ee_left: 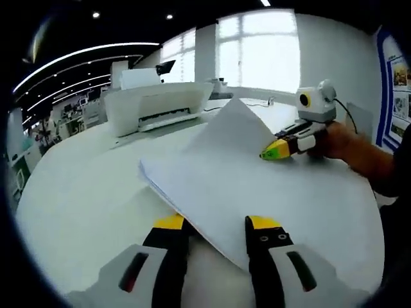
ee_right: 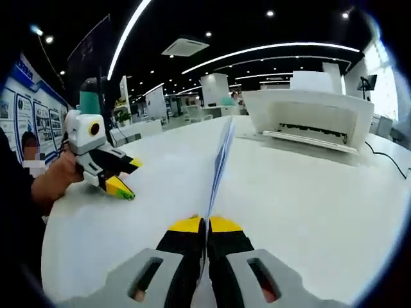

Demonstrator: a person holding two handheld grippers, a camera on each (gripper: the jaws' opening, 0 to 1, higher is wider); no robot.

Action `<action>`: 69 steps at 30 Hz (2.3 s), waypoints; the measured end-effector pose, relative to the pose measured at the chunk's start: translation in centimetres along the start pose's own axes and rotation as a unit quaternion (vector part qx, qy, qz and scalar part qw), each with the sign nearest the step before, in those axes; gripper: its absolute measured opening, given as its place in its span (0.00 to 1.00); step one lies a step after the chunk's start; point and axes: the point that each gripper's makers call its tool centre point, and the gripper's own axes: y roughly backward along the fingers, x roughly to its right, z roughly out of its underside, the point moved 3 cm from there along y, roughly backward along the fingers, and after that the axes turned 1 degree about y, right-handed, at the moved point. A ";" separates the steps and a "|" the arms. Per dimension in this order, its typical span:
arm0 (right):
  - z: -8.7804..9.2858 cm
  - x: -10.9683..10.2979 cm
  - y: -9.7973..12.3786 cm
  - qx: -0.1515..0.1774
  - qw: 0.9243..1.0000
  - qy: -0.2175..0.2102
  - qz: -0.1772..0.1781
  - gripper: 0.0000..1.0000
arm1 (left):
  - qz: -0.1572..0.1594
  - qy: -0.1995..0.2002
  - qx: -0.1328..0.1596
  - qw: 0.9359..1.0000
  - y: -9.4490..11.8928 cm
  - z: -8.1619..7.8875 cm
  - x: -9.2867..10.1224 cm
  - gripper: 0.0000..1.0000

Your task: Organize the stack of printing papers by aligning and flattening the scattered papers on the table

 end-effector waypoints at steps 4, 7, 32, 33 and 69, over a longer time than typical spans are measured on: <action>0.1 0.1 0.0 -0.007 1.000 0.007 0.004 0.00 | -0.033 -0.044 0.007 0.998 0.2 -0.4 -0.3 0.51; 0.2 0.1 0.0 -0.010 1.000 0.011 0.006 0.00 | -0.053 -0.084 0.012 0.995 0.5 -0.8 -0.1 0.55; 0.5 0.0 -0.3 -0.015 0.999 0.042 0.014 0.01 | 0.026 -0.114 0.050 0.992 -0.4 -1.1 4.0 0.55; 0.6 0.1 -0.2 -0.015 0.999 0.045 0.017 0.02 | 0.026 -0.108 0.049 0.993 -0.4 -1.0 3.8 0.55; -1.9 0.2 -0.1 0.039 0.986 0.149 0.059 0.27 | 0.033 -0.096 0.052 0.994 -0.3 -0.7 4.3 0.51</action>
